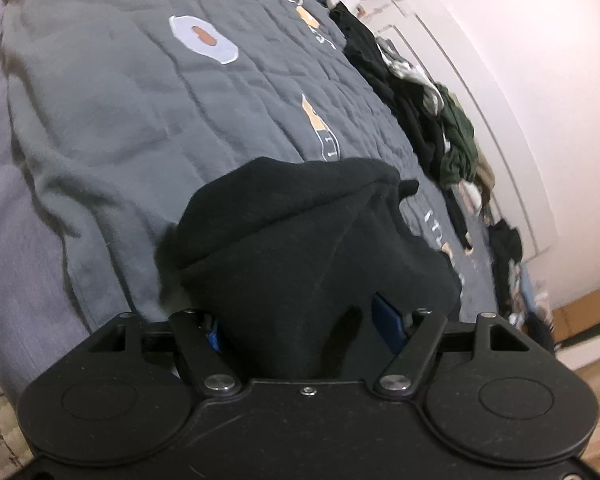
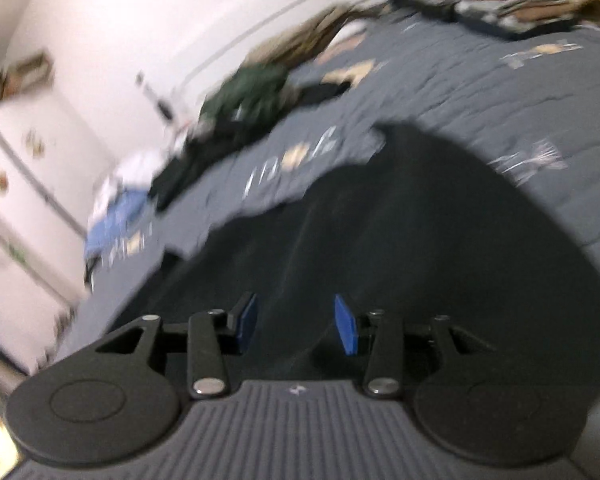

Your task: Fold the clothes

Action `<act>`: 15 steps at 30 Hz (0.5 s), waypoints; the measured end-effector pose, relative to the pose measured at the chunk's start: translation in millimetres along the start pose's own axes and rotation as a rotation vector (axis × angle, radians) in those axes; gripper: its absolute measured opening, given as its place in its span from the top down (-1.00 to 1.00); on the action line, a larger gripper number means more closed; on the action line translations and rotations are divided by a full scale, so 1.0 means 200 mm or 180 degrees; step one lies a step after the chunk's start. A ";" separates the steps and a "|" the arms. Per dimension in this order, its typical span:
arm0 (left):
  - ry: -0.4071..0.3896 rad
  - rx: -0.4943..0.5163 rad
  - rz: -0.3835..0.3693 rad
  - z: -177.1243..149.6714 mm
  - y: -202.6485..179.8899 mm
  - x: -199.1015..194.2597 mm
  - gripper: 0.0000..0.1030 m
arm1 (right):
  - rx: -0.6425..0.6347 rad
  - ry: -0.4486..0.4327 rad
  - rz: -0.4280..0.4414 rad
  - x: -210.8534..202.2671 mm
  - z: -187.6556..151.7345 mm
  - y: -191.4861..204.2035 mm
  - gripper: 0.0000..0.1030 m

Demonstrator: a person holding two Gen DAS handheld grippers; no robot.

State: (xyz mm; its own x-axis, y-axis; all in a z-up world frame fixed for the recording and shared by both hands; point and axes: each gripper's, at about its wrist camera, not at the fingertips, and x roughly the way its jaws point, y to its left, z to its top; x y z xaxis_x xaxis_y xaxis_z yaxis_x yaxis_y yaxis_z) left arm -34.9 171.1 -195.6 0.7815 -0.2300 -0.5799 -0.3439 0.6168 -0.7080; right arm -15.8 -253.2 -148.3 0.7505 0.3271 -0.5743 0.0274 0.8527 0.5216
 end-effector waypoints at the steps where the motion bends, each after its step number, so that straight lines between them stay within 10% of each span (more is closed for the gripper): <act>1: 0.0007 0.0112 0.0045 0.00 -0.02 -0.01 -0.34 | -0.0045 0.0061 0.0025 0.03 -0.01 0.02 0.19; 15: -0.0008 -0.0167 -0.0110 0.00 0.05 -0.02 -0.35 | -0.0034 0.0188 0.0265 0.09 -0.12 0.03 0.15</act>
State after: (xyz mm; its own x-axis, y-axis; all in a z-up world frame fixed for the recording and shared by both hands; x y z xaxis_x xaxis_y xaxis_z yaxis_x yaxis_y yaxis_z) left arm -42.8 177.9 -200.4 0.7947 -0.2487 -0.5537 -0.3433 0.5683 -0.7478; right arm -19.0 -232.1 -170.3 0.7097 0.4202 -0.5655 -0.0407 0.8258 0.5625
